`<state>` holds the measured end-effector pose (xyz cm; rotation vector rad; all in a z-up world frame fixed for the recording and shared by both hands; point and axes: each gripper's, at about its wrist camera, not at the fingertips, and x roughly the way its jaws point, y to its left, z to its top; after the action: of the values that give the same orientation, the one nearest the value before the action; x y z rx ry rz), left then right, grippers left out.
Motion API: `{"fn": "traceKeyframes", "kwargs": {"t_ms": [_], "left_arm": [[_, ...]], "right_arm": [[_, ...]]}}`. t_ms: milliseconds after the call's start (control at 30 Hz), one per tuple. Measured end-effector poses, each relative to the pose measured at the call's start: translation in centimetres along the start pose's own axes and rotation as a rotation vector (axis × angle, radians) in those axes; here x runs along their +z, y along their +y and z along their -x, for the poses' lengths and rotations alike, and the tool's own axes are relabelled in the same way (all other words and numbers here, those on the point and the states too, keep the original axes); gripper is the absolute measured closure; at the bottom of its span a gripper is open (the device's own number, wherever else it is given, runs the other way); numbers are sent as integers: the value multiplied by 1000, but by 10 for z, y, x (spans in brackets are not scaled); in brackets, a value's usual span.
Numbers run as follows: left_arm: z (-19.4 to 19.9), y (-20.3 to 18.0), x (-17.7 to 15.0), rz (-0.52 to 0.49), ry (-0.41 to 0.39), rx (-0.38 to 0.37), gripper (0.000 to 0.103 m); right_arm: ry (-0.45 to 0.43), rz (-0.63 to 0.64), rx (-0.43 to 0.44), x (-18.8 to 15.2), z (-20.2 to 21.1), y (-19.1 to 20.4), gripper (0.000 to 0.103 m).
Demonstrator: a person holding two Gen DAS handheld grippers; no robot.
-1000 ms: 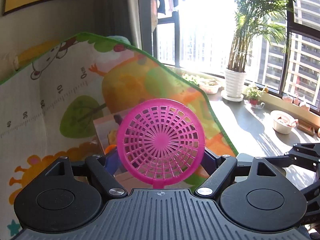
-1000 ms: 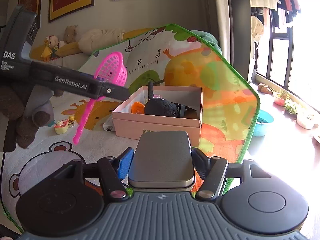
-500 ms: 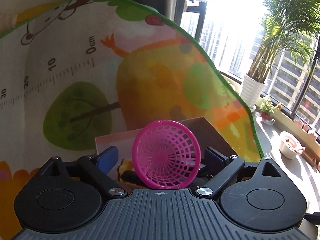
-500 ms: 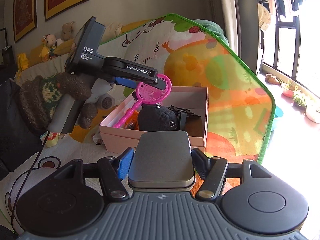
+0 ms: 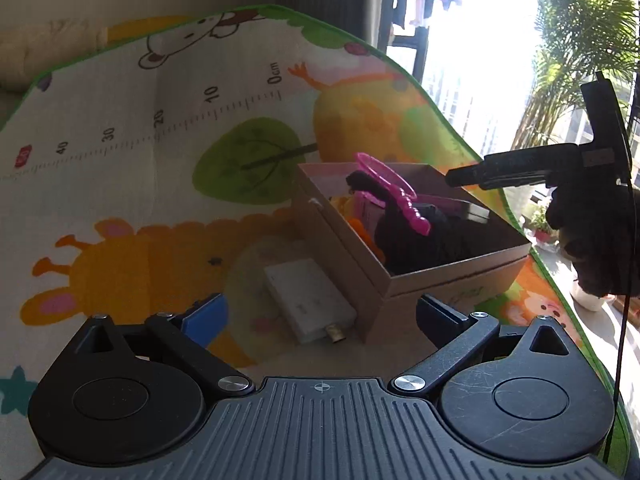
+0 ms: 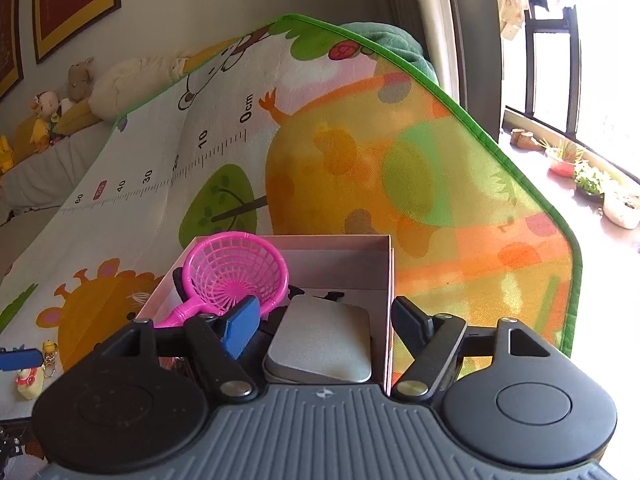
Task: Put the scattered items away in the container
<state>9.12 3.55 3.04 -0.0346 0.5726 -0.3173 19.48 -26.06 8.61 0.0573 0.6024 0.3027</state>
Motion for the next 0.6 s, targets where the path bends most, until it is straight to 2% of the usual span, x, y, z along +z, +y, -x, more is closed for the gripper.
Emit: {"fn": "traceKeyframes", "kwargs": {"t_ms": [100,233,367,467,500,600], "left_arm": [[11,15,-19,22,21,55,0],[17,32,-32,56,39,112,0],[23,39,-35,66,10,172,0],[26,43,-35,83,7,216,0],[28,45,-35,97,6,215,0],[32,41,-31,88,-13,145,0]], "right_arm": [[-17,18,-16,-11,11,12,14],[-48,136,-37,-32,29,48,4],[-118,314,-44,-48,50,98,2],[-148,445,-18,-57,58,133,1],[-153,485,-1,-61,61,145,1],[-135,521,52,-72,66,165,1]]}}
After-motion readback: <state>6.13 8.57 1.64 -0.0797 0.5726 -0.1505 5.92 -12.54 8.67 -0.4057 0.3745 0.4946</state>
